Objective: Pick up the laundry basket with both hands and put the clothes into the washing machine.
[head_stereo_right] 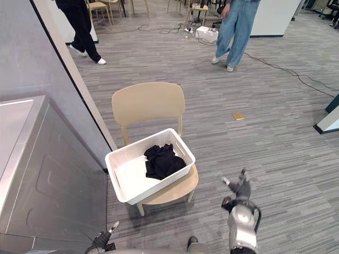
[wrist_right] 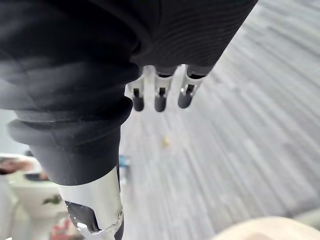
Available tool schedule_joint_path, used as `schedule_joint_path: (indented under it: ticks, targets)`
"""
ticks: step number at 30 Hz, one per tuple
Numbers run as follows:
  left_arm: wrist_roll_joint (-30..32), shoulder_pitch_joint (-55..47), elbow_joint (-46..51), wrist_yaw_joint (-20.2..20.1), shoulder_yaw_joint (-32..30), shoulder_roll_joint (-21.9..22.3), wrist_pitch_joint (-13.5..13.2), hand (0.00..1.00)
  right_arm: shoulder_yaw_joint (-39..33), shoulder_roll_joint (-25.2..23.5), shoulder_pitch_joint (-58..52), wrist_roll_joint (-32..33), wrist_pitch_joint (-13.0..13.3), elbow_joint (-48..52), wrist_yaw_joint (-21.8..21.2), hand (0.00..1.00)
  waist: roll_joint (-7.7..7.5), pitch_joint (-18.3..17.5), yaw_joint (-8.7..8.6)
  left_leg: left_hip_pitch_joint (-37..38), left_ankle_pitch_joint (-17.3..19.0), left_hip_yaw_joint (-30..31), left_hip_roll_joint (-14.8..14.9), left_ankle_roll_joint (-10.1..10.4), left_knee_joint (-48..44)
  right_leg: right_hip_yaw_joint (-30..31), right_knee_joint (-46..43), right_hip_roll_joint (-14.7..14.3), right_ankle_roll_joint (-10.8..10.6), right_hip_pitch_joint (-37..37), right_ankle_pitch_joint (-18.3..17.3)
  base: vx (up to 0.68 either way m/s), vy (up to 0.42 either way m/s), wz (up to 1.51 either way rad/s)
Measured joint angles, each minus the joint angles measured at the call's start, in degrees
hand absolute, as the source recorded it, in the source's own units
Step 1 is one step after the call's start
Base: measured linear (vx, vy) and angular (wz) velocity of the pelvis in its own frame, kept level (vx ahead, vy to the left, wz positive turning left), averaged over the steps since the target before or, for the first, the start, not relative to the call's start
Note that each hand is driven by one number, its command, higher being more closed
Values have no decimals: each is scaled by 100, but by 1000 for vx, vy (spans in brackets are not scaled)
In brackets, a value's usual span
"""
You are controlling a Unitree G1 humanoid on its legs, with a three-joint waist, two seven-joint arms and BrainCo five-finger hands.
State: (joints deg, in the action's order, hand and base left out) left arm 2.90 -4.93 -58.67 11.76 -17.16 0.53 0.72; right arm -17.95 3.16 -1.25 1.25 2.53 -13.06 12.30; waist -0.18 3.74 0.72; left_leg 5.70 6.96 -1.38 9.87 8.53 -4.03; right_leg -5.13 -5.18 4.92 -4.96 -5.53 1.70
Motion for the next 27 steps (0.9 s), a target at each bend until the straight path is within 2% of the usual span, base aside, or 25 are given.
schedule_joint_path:
  ticks: [2,5,7,9,12,14,15,18,27]
  targets:
    - [5,-7,20,-2,252,-53,-12,0,50,181,304,-182,131,189,37,0,39,29,-20,-197,-22,100,-4,-3,-8,-109,241,5,17,13,160,-83,2,21]
    - [9,55,140,-5,637,-135,-117,0,390,817,1072,-247,193,199,114,0,91,288,-12,-591,-42,329,-9,-10,-87,-283,325,31,57,-179,281,-125,-11,33]
    - [-1,187,252,21,787,-187,-141,0,894,1449,2113,-236,280,-177,140,0,114,689,2,-906,-185,485,-54,12,-113,-413,309,91,79,-447,369,-194,-32,33]
    - [-10,347,325,82,896,-205,-181,0,1375,1928,2860,-228,324,-566,105,0,198,1027,22,-1141,-244,617,-87,37,-213,-499,214,131,100,-611,416,-178,-33,28]
    - [7,464,585,99,1269,-260,-288,0,2077,2453,4035,-144,337,-1340,-17,0,301,1474,104,-1478,-307,759,-114,61,-330,-586,-69,176,119,-946,443,-166,-43,19]
    - [3,606,639,102,1322,-257,-356,0,2308,2813,4491,-119,332,-1530,-20,0,334,1695,190,-1667,-393,829,-160,78,-332,-601,-268,232,159,-1209,429,-135,-49,19]
    - [-2,685,642,105,1327,-249,-376,0,2388,2963,4704,-118,331,-1533,-17,0,358,1833,167,-1800,-457,895,-199,67,-328,-654,-391,292,165,-1352,420,-98,-23,21]
    - [-13,850,664,215,1327,-253,-383,0,2757,3174,4980,-125,322,-1533,-13,0,354,2049,172,-2055,-516,912,-250,72,-356,-675,-641,381,183,-1688,370,-68,-6,12]
    - [2,1167,703,506,1440,-254,-370,0,3817,3178,5093,-200,327,-1068,-91,0,334,2210,205,-2802,-509,1201,-280,84,-750,-903,-968,456,208,-2214,244,-3,-6,15]
